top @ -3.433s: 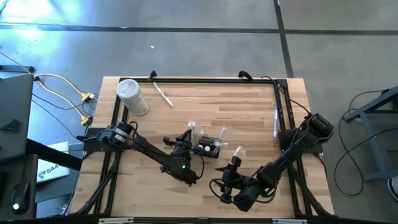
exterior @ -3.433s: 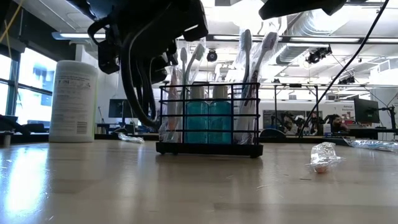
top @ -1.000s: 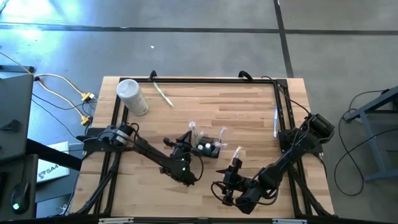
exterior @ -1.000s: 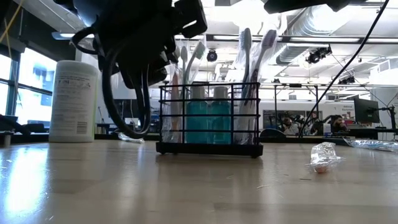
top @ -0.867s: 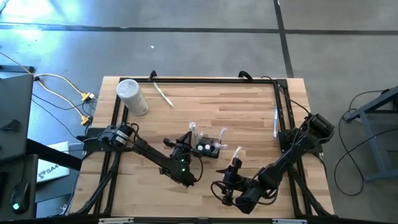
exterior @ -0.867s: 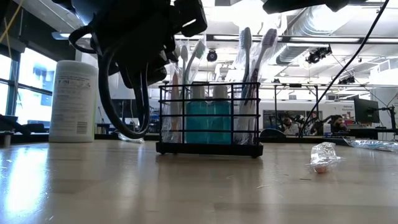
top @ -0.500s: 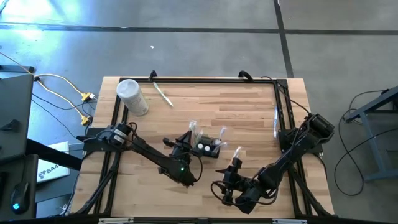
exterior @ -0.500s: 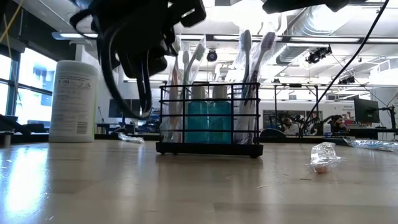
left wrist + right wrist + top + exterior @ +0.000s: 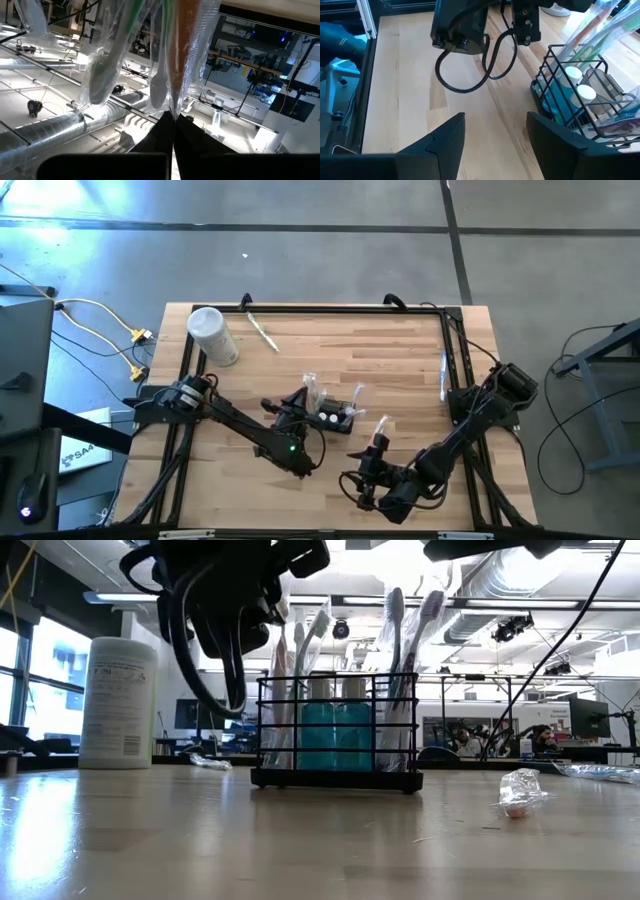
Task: Pick & Place toothbrushing station
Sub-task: Put the left orange toothbrush into the mesh organizer
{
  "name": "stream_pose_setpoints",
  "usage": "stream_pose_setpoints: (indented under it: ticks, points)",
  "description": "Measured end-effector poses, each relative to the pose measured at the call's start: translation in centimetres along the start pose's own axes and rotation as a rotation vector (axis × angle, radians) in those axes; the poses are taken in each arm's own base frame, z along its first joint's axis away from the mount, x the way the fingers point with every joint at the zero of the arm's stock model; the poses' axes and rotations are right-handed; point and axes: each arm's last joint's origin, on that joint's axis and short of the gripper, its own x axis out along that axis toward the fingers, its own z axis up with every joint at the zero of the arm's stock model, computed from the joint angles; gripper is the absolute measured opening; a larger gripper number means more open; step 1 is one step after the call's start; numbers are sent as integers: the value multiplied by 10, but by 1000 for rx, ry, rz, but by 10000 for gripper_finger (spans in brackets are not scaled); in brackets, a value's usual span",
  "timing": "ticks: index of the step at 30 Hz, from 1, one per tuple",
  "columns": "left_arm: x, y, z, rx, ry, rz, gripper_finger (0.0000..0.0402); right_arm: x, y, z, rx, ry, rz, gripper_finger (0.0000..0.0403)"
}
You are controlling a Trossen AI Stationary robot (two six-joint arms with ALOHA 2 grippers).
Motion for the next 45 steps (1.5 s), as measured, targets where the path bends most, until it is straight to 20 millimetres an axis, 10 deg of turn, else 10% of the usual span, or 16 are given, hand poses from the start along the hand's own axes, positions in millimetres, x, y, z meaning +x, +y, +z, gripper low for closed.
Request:
stream_pose_setpoints:
  ticks: [24,45]
  points:
    - [26,0,-18,-34,33,-64,0,-1,1,-1,-7,1,0,203]
    - [31,-4,10,-21,25,-95,0,-2,1,-1,-8,1,3,203]
